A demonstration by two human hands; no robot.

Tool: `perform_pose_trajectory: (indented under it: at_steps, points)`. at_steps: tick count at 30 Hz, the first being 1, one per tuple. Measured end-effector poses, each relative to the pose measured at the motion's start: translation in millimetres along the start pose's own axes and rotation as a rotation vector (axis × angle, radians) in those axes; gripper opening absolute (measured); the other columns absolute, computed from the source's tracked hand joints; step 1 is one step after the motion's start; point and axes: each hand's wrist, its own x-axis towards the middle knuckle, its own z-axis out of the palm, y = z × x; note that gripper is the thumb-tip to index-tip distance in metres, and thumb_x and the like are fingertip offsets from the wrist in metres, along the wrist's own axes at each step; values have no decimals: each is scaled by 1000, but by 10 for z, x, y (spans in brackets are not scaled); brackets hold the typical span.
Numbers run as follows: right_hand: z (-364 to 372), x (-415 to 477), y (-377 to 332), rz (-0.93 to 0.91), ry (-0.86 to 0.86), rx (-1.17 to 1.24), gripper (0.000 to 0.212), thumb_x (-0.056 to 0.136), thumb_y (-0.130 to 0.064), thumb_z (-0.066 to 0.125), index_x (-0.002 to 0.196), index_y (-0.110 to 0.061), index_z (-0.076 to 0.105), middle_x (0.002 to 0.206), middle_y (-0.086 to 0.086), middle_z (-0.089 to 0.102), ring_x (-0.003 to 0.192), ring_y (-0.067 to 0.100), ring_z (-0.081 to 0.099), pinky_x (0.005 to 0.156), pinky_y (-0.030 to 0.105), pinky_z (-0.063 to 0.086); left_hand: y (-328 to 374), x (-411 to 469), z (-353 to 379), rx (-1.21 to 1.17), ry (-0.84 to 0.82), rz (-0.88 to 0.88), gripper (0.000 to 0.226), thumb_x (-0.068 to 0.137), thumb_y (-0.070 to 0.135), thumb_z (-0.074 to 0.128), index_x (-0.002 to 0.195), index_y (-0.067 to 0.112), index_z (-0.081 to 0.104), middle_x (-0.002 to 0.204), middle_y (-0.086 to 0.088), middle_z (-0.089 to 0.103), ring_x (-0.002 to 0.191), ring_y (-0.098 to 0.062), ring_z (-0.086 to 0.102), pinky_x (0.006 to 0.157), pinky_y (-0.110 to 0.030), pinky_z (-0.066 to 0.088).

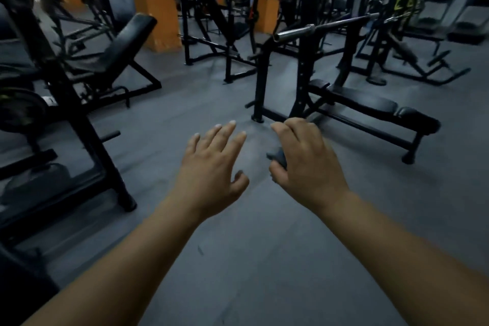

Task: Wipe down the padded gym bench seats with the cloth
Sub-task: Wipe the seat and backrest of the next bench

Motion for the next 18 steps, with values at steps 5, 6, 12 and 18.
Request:
perform_pose_trajectory:
  at_steps: [5, 6, 12, 18]
  points:
    - [580, 1296, 433, -45, 25, 66, 61, 75, -27, 73, 130, -11, 52, 123, 11, 53, 104, 32, 54, 75, 44, 54, -592, 1259, -89, 61, 37, -74, 77, 83, 56, 32, 155, 28, 25, 166, 1, 16, 151, -22, 17, 122, -48, 15]
    - [703, 1552, 516, -66, 37, 78, 61, 75, -27, 73, 130, -11, 52, 124, 11, 53, 104, 31, 53, 74, 43, 54, -695, 1487, -83, 72, 45, -87, 77, 83, 56, 31, 155, 28, 25, 166, 1, 16, 151, -22, 17, 122, -48, 15]
    - [1742, 3118, 1101, -195, 111, 153, 60, 76, -26, 73, 130, -11, 52, 125, 11, 53, 105, 32, 53, 70, 40, 49, -1385, 2939, 323, 176, 46, -217, 78, 84, 56, 30, 157, 30, 17, 167, 3, 9, 153, -20, 9, 123, -47, 9]
    - [2760, 4798, 1566, -285, 52, 261, 59, 77, -24, 72, 131, -10, 52, 126, 13, 54, 109, 34, 54, 77, 45, 53, -2209, 4317, 599, 209, 43, -396, 79, 84, 55, 30, 158, 31, 14, 167, 4, 7, 153, -18, 7, 124, -44, 8]
